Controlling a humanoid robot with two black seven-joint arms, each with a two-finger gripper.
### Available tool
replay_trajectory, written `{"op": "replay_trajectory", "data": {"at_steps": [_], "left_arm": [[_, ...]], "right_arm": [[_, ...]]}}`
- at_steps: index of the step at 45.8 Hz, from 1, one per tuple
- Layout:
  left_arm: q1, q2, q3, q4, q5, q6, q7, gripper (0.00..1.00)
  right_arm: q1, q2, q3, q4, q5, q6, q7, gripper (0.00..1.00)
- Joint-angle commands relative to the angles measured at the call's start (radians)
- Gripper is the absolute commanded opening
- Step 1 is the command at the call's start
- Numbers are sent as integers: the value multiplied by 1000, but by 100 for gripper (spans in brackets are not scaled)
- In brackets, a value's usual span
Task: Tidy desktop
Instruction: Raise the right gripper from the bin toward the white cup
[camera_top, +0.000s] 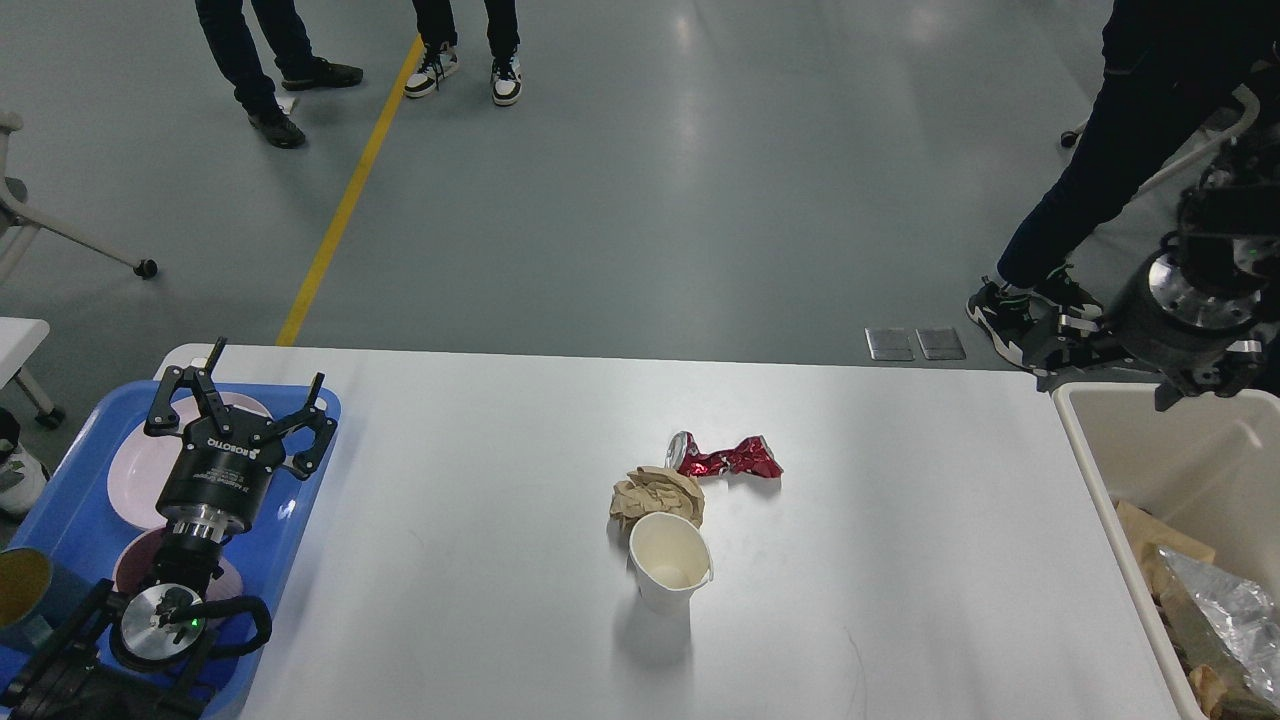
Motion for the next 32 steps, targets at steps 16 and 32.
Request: {"op": "replay_trajectory", "data": {"at_steps": [16,32], "left_arm": [[0,0,0,0,-1,0,-2,96],[0,0,0,0,-1,0,0,96]], "right_arm": [[476,121,80,475,104,69,3,100],[492,119,91,514,117,14,3,100]]}}
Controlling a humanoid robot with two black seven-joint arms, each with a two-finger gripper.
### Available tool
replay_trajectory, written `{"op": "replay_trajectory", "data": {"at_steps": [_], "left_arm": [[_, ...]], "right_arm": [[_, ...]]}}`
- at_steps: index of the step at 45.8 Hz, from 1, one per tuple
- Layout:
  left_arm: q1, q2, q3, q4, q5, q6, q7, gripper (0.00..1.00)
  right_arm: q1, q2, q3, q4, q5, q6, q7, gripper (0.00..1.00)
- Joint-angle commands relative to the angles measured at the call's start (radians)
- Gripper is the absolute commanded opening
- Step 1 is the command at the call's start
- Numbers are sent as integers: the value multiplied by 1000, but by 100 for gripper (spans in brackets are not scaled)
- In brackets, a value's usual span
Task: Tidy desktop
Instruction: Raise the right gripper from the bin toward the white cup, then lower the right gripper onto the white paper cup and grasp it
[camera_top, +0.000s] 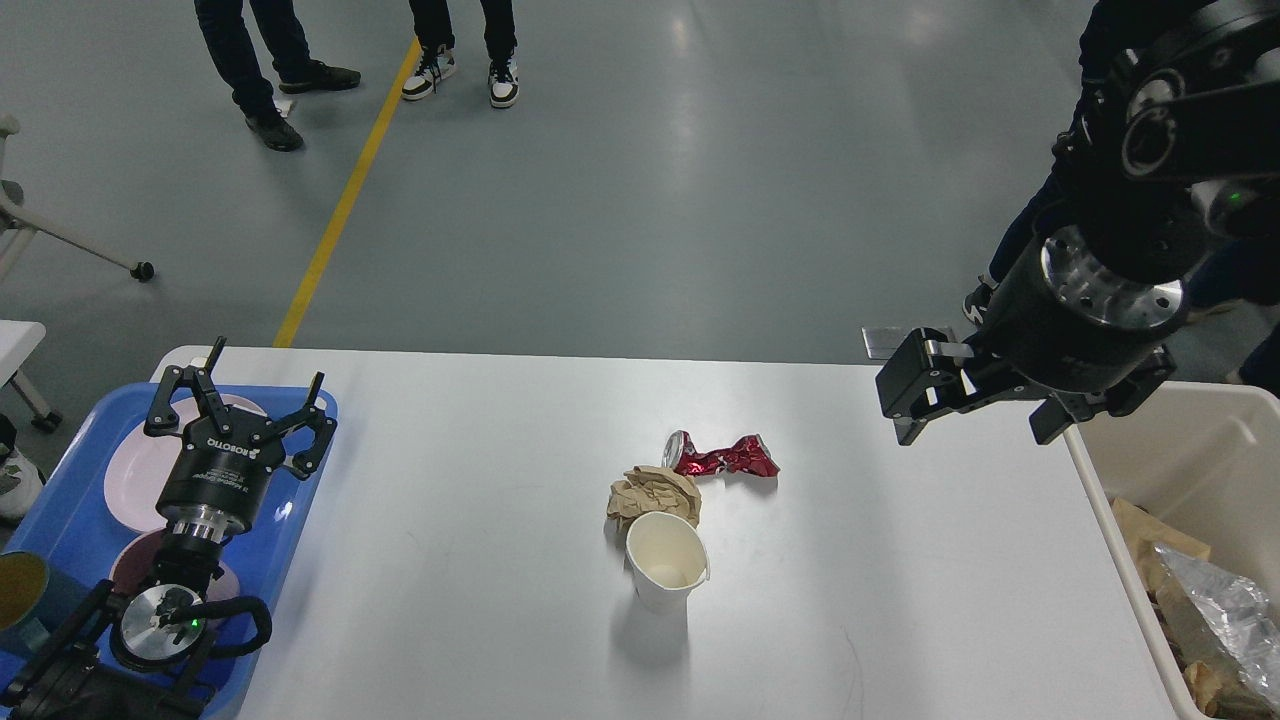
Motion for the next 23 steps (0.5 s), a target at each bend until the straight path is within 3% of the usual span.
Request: {"op": "replay_trajectory", "data": {"at_steps": [1,9,23], "left_arm": [[0,0,0,0,1,0,2,96],[0,0,0,0,1,0,0,96],[0,0,0,0,0,0,0,96]], "right_arm": [[-6,-6,2,-3,-1,1,0,100],[-41,23,31,-26,0,-15,0,100],[-271,235,285,-181,9,-140,-2,100]]}}
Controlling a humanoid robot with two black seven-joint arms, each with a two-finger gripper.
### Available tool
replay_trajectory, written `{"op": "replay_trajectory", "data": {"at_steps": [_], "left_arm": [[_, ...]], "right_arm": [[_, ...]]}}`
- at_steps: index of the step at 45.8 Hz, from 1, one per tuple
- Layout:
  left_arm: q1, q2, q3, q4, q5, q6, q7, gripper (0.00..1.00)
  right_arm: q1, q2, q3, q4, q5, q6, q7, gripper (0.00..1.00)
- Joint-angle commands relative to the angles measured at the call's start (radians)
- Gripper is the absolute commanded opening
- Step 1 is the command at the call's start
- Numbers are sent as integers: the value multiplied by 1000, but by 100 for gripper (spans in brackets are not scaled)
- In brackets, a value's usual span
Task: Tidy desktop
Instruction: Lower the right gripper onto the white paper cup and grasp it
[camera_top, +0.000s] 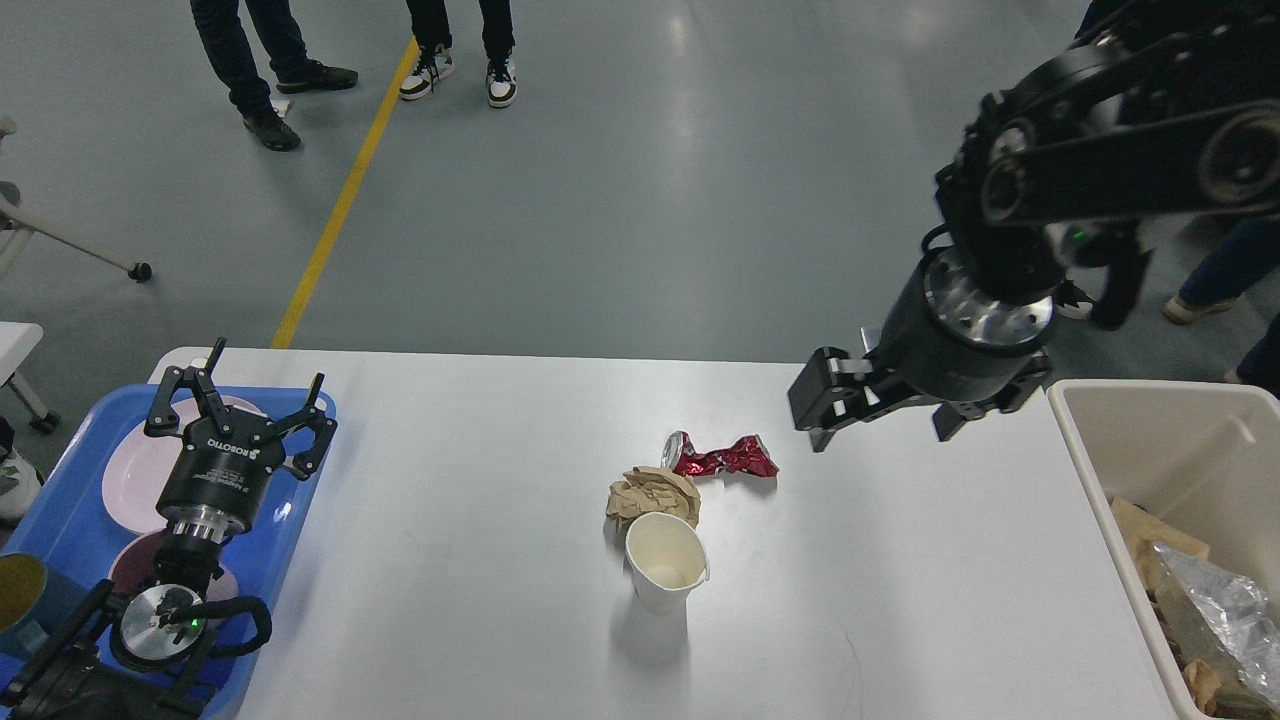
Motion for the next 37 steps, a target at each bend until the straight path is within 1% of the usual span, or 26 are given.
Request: {"op": "replay_trajectory", "data": {"at_steps": [1,5,12,18,22,25,27,31,37], "left_arm": [[0,0,0,0,0,0,0,96],[0,0,0,0,0,0,0,96],[0,0,0,0,0,0,0,96],[0,0,0,0,1,0,1,96],[0,0,0,0,1,0,1,96],[0,0,0,0,1,0,1,96],[0,0,0,0,1,0,1,96],[0,0,0,0,1,0,1,96],[0,0,0,0,1,0,1,96]], "right_arm": [[-96,113,97,-62,1,-65,-4,100],[-153,164,140,-121,3,-99,-4,100],[-268,275,155,-235,15,-154,-6,100],[-338,275,147,-275,0,-224,-7,100],[-381,273,146,-301,-6,-252,-7,100],[-447,273,144,-345,-20,-261,-11,100],[-496,273,143,-378,-49,-263,-18,100],[-599,273,144,-441,-112,-267,-47,100],[-682,276,144,-488,-138,-286,-57,100]]}}
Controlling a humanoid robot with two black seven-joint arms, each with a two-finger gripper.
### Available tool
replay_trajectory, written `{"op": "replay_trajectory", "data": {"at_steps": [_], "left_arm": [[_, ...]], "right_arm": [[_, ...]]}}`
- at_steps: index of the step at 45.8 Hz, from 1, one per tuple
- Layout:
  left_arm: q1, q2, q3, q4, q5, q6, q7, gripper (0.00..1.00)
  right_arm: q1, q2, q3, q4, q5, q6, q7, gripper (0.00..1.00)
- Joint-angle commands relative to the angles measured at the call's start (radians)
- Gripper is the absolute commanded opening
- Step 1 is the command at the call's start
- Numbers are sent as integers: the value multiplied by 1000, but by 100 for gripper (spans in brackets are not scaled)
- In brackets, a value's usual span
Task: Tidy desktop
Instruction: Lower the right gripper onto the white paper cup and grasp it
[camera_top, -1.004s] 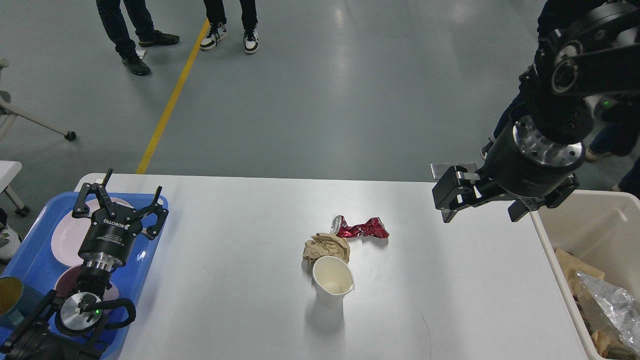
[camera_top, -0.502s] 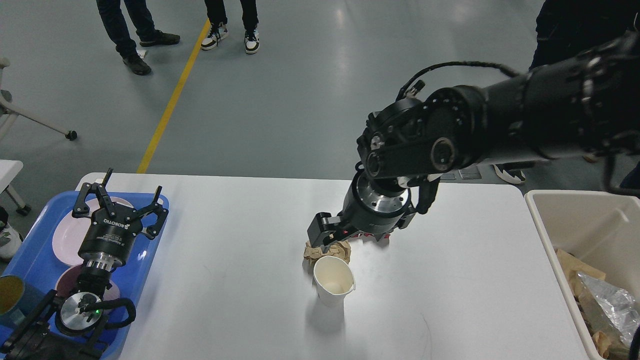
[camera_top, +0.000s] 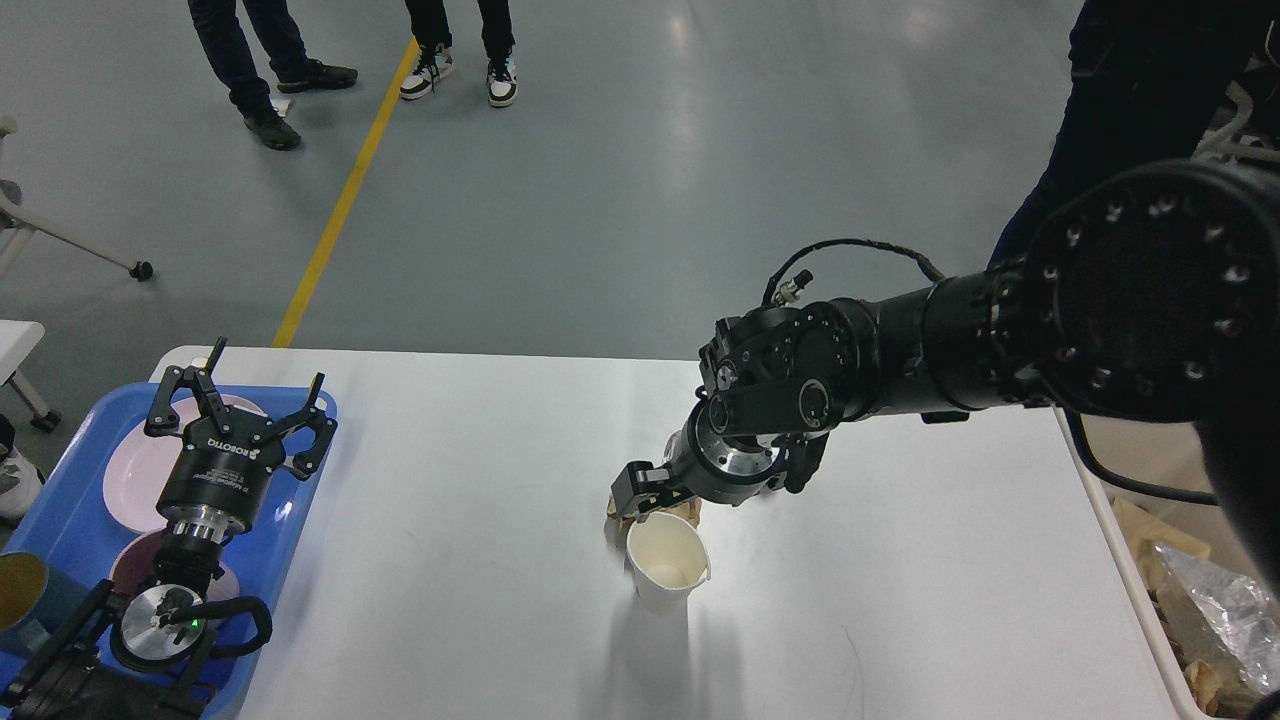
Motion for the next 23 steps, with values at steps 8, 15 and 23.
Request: {"op": "replay_trajectory", "data": {"at_steps": [8,15,23], "left_arm": [[0,0,0,0,0,0,0,96],[0,0,0,0,0,0,0,96],[0,0,0,0,-1,0,0,96]], "right_arm": [[-168,10,0,-114,-65,-21,-9,100],[-220,11,2,-149,-72,-27,-9,99],[-228,11,4,-149,-69,-53,-9,90]]}}
